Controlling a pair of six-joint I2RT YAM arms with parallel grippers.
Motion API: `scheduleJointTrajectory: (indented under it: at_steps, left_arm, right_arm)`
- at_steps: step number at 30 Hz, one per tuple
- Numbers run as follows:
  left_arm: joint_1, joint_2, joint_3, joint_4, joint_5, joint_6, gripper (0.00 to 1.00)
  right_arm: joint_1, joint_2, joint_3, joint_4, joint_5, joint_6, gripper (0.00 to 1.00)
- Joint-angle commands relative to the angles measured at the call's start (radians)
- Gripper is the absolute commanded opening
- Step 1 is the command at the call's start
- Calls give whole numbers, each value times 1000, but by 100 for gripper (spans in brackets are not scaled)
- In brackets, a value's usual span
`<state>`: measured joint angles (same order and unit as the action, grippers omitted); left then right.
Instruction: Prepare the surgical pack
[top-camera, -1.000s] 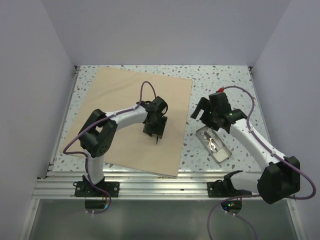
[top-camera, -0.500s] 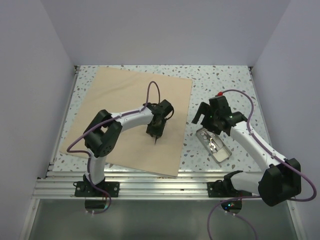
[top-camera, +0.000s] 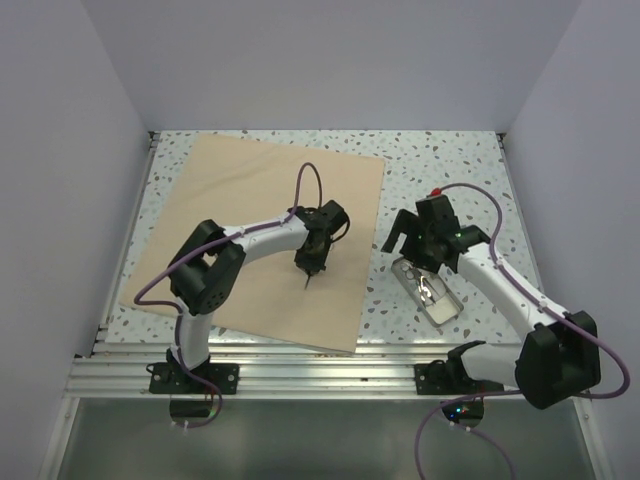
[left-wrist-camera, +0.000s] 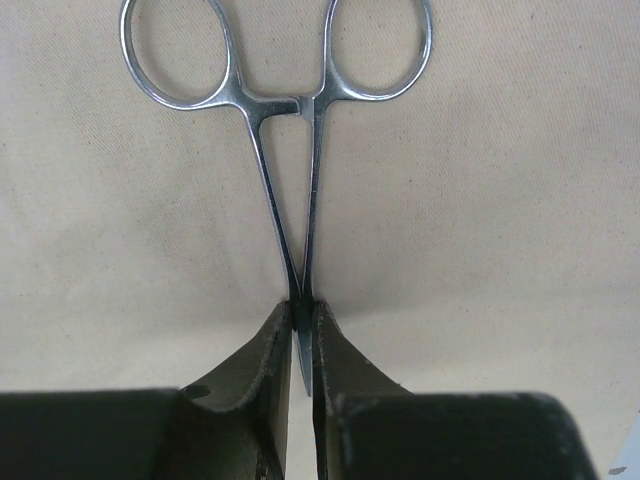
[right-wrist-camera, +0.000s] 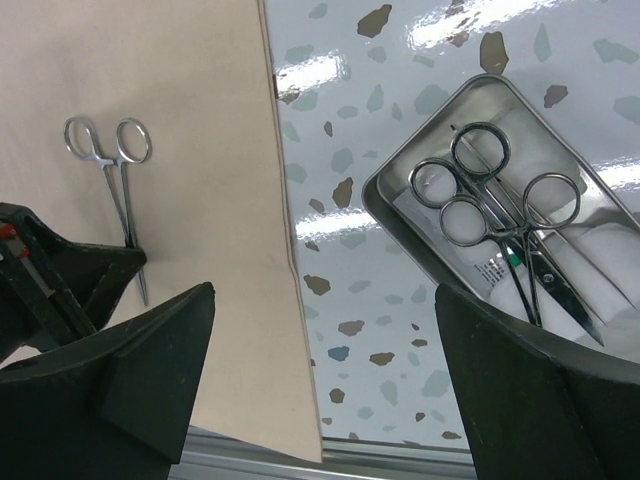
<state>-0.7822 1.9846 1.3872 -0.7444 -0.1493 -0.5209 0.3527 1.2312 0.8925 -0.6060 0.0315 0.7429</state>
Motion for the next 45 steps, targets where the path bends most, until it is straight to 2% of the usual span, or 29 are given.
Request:
scheduleJointTrajectory:
  at_steps: [1, 2, 8, 17, 21, 26, 35, 40, 43, 45]
  left_arm:
    - [-2, 30, -40, 25, -39, 12, 6]
    - [0, 17, -39, 23, -38, 15, 0]
    - [37, -76, -34, 36, 71, 47, 0]
    - [92, -159, -53, 62, 293, 38, 0]
    - [97, -176, -66, 69, 318, 35, 0]
    - [104, -193, -77, 79, 361, 30, 0]
    - [110, -214, -71, 77, 401, 25, 0]
    - [110, -216, -65, 82, 421, 30, 0]
    - [110, -224, -60, 80, 427, 38, 0]
    - [112, -228, -63, 79, 429, 44, 0]
  right_arm:
    - [2, 20, -13, 61, -30, 1, 96]
    - [3, 37, -13, 69, -36, 6, 96]
    - [14, 111, -3, 176, -160, 68, 96]
    - [71, 306, -26, 454, -288, 325, 90]
    - [155, 413, 13, 512, -289, 394, 89]
    - [196, 461, -12, 661, -289, 489, 87]
    - [222, 562, 40, 693, -318, 504, 82]
    - [256, 613, 65, 736, -340, 518, 73]
    - [261, 629, 79, 755, -355, 518, 58]
    - [261, 616, 85, 750, -357, 482, 40]
